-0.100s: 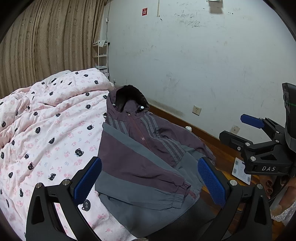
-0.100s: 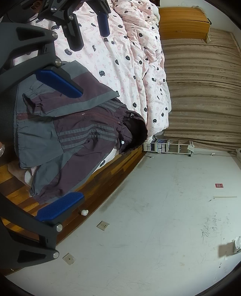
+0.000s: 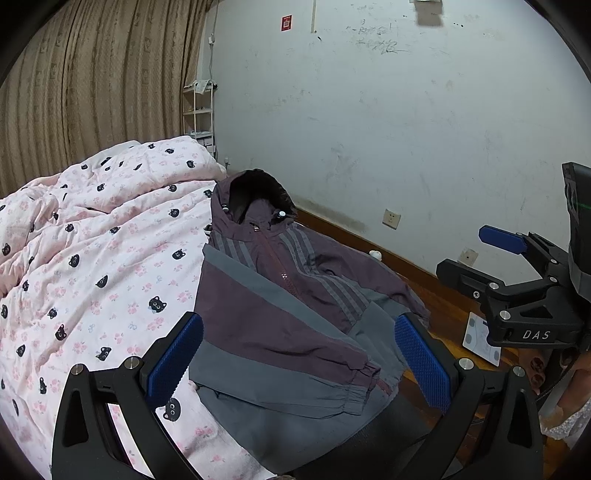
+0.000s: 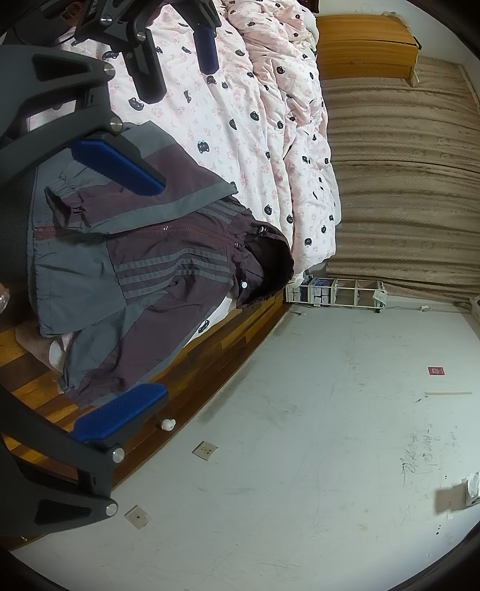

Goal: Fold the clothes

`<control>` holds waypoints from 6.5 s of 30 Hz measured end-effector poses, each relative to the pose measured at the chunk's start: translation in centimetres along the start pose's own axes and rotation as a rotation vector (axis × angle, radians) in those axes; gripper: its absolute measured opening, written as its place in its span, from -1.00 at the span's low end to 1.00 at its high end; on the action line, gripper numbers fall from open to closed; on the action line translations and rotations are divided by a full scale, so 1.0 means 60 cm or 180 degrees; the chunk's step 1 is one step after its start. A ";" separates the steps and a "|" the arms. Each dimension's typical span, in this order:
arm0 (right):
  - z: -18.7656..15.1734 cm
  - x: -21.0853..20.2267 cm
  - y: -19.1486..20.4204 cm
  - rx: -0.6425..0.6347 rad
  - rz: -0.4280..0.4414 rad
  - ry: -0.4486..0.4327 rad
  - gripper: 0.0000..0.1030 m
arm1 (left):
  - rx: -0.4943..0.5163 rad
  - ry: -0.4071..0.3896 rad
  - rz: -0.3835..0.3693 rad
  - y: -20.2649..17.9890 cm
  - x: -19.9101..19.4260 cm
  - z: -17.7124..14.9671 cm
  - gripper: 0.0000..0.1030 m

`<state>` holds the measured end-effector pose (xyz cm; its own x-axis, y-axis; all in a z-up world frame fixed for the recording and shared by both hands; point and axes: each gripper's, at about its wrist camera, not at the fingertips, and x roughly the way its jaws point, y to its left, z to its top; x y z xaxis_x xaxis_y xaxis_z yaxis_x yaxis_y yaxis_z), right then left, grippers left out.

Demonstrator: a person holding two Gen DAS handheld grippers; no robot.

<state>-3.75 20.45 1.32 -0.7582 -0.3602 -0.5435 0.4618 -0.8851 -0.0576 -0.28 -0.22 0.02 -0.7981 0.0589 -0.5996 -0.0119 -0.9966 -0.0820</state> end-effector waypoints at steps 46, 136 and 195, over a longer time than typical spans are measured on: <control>0.004 0.002 0.008 -0.0068 0.0026 0.0013 1.00 | -0.0001 0.0013 0.0057 0.001 -0.005 -0.003 0.99; -0.034 0.089 -0.012 0.0085 0.0087 0.0326 1.00 | -0.0317 0.0106 0.0486 0.171 -0.025 -0.078 -0.49; 0.011 0.190 0.209 -0.0548 0.0507 0.0634 1.00 | -0.2546 0.0237 -0.0165 0.520 0.046 -0.273 -0.80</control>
<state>-6.89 5.05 -5.03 -0.5726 -0.4107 -0.7095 0.6518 -0.7530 -0.0902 7.02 -30.21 -17.23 -0.7658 0.1359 -0.6285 0.4096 -0.6505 -0.6397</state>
